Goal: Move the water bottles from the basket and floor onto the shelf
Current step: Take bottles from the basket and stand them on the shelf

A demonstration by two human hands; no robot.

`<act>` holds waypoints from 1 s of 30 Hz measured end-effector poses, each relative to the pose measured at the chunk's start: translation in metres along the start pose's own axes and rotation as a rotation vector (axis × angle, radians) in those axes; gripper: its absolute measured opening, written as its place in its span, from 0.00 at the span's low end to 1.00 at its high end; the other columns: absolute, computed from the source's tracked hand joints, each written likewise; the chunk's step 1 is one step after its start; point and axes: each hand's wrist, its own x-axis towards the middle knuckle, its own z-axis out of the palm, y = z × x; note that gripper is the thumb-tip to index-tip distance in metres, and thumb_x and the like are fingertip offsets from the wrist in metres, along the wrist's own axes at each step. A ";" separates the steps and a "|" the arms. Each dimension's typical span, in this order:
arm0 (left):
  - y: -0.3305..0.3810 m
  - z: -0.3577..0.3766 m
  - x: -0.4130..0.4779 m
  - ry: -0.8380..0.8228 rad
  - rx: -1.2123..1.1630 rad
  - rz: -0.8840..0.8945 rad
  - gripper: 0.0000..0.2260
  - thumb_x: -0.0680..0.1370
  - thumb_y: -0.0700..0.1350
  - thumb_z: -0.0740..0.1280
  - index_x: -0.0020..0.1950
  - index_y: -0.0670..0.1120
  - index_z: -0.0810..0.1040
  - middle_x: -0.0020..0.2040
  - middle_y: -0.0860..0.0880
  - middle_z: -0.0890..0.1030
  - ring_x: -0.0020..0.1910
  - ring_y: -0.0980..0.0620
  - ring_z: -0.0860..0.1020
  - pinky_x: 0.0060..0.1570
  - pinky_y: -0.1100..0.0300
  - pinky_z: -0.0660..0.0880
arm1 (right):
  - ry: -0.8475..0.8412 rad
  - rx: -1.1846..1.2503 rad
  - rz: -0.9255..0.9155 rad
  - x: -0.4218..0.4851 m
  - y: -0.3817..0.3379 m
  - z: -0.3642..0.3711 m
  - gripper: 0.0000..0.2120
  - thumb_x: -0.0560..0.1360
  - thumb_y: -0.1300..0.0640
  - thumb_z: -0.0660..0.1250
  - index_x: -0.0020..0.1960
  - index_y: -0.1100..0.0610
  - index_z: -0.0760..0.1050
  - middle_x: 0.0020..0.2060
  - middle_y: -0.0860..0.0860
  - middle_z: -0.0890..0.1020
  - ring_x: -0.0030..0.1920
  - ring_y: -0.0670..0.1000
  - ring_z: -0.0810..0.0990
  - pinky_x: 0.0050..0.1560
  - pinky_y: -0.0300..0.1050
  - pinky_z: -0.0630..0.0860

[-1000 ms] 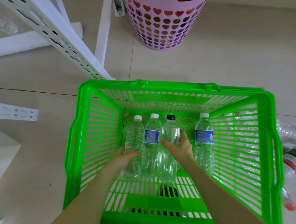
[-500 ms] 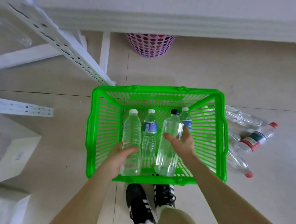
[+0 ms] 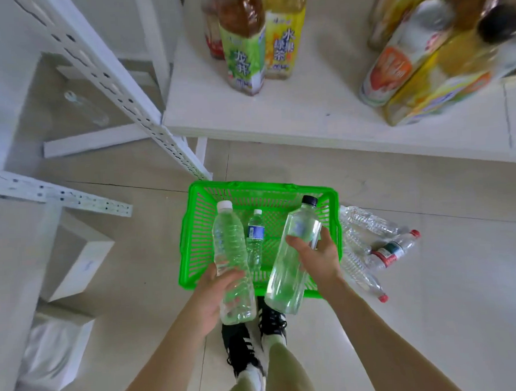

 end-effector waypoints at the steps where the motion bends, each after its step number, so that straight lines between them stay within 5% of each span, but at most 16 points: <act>1: 0.003 0.003 -0.017 -0.008 -0.020 0.011 0.17 0.73 0.38 0.72 0.59 0.49 0.74 0.53 0.48 0.80 0.51 0.50 0.78 0.42 0.53 0.76 | -0.002 0.006 -0.010 -0.013 -0.010 -0.005 0.37 0.64 0.50 0.80 0.69 0.56 0.70 0.55 0.54 0.83 0.51 0.52 0.82 0.48 0.49 0.79; 3: 0.011 0.008 -0.050 -0.018 -0.044 0.034 0.15 0.74 0.37 0.71 0.57 0.51 0.75 0.51 0.50 0.80 0.50 0.51 0.77 0.48 0.52 0.74 | -0.007 0.005 -0.037 -0.038 -0.029 -0.017 0.32 0.64 0.51 0.80 0.65 0.53 0.73 0.45 0.48 0.84 0.43 0.48 0.82 0.44 0.48 0.80; 6: 0.024 0.012 -0.098 -0.045 -0.055 0.089 0.18 0.75 0.36 0.69 0.63 0.48 0.73 0.55 0.46 0.78 0.54 0.47 0.76 0.54 0.48 0.72 | -0.016 0.040 -0.068 -0.078 -0.055 -0.032 0.30 0.66 0.53 0.79 0.65 0.53 0.73 0.51 0.51 0.83 0.50 0.53 0.82 0.53 0.55 0.80; 10: 0.040 0.013 -0.156 -0.037 -0.074 0.169 0.18 0.74 0.36 0.70 0.61 0.49 0.74 0.56 0.44 0.78 0.59 0.45 0.76 0.58 0.45 0.72 | -0.010 0.099 -0.153 -0.129 -0.084 -0.051 0.19 0.66 0.56 0.78 0.54 0.49 0.77 0.41 0.50 0.83 0.41 0.51 0.82 0.38 0.45 0.76; 13: 0.052 0.012 -0.193 -0.060 -0.087 0.235 0.20 0.74 0.36 0.69 0.64 0.49 0.73 0.55 0.43 0.78 0.58 0.43 0.76 0.53 0.46 0.75 | -0.008 0.129 -0.209 -0.165 -0.102 -0.061 0.15 0.66 0.55 0.78 0.48 0.46 0.76 0.38 0.48 0.82 0.37 0.48 0.81 0.36 0.44 0.74; 17: 0.063 0.013 -0.245 -0.126 -0.078 0.365 0.21 0.73 0.34 0.69 0.65 0.45 0.72 0.49 0.43 0.79 0.53 0.42 0.77 0.57 0.36 0.76 | -0.040 0.154 -0.283 -0.214 -0.126 -0.073 0.17 0.64 0.50 0.78 0.50 0.47 0.76 0.38 0.47 0.81 0.38 0.49 0.80 0.38 0.45 0.75; 22: 0.066 0.020 -0.303 -0.212 -0.118 0.452 0.24 0.63 0.37 0.74 0.58 0.47 0.75 0.47 0.46 0.81 0.48 0.45 0.80 0.55 0.39 0.77 | -0.069 0.184 -0.360 -0.265 -0.156 -0.092 0.18 0.63 0.50 0.78 0.50 0.46 0.76 0.40 0.48 0.84 0.42 0.49 0.84 0.44 0.49 0.80; 27: 0.073 0.035 -0.349 -0.323 -0.182 0.506 0.23 0.63 0.37 0.75 0.57 0.46 0.77 0.45 0.46 0.82 0.46 0.47 0.82 0.55 0.38 0.78 | -0.113 0.247 -0.442 -0.310 -0.193 -0.120 0.19 0.64 0.52 0.78 0.52 0.47 0.76 0.37 0.46 0.84 0.35 0.45 0.84 0.30 0.38 0.77; 30: 0.085 0.051 -0.373 -0.388 -0.174 0.544 0.27 0.63 0.37 0.77 0.60 0.44 0.75 0.47 0.44 0.81 0.46 0.46 0.82 0.55 0.37 0.77 | -0.129 0.276 -0.504 -0.329 -0.220 -0.142 0.21 0.62 0.52 0.77 0.54 0.49 0.76 0.39 0.47 0.85 0.38 0.49 0.85 0.32 0.38 0.78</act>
